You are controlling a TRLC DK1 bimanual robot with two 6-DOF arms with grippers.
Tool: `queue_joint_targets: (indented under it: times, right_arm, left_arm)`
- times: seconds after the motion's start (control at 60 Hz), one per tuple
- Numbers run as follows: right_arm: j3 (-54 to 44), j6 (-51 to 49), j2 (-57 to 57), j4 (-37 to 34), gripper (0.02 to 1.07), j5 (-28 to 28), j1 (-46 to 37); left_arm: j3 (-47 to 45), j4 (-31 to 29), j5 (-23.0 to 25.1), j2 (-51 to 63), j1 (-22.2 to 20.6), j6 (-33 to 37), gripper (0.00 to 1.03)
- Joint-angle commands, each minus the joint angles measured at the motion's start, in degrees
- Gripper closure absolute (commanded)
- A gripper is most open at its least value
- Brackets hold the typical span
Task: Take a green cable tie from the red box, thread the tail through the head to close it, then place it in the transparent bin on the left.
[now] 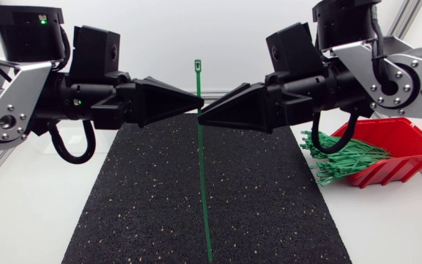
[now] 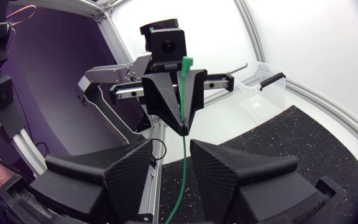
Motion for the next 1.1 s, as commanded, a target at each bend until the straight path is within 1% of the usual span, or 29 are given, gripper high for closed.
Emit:
queue_joint_targets:
  times: [0.0, 0.083, 0.217, 0.267, 0.417, 0.517, 0.583, 0.85, 0.883, 1.017, 1.083]
  right_arm:
    - [-1.14, -1.09, 1.85, 0.95, 0.63, 0.71, 0.65]
    - [-1.14, -1.7, 2.72, 0.95, 0.68, 0.97, 0.74]
    - [-1.49, -2.14, 2.99, 0.95, 0.8, 1.32, 0.57]
    - [-1.67, -2.23, 2.99, 1.03, 0.8, 1.41, 0.57]
    - [-1.93, -2.41, 2.72, 1.47, 0.96, 1.59, 0.48]
    - [-2.11, -2.41, 2.55, 1.65, 0.98, 1.68, 0.65]
    - [-2.11, -2.5, 2.37, 1.74, 1.01, 1.76, 0.83]
    - [-2.28, -2.41, 2.72, 1.47, 1.01, 2.47, 0.65]
    - [-2.28, -2.41, 2.81, 1.47, 1.01, 2.47, 0.65]
    - [-2.64, -2.41, 2.64, 1.39, 1.01, 2.38, 0.83]
    - [-2.81, -2.41, 2.64, 1.39, 1.01, 2.38, 0.83]
  left_arm:
    - [1.69, 0.23, 0.72, 0.63, 0.35, -1.08, 1.0]
    - [1.77, 0.23, 0.72, 0.9, 0.26, -1.17, 1.0]
    - [1.86, 0.23, 0.72, 0.99, 0.17, -1.17, 1.0]
    - [1.86, 0.23, 0.72, 1.07, 0.09, -1.17, 1.0]
    - [1.77, 0.23, 0.72, 1.34, -0.09, -1.17, 1.0]
    - [1.69, 0.23, 0.63, 1.34, -0.35, -1.17, 1.0]
    - [1.6, 0.23, 0.72, 1.34, -0.35, -1.17, 1.0]
    - [1.6, 0.84, 0.63, 1.25, -0.09, -1.26, 1.0]
    - [1.69, 0.84, 0.63, 1.25, 0.0, -1.35, 0.98]
    - [2.12, 1.11, 0.63, 1.34, 0.26, -1.35, 0.77]
    - [2.3, 1.28, 0.63, 1.43, 0.26, -1.35, 0.71]
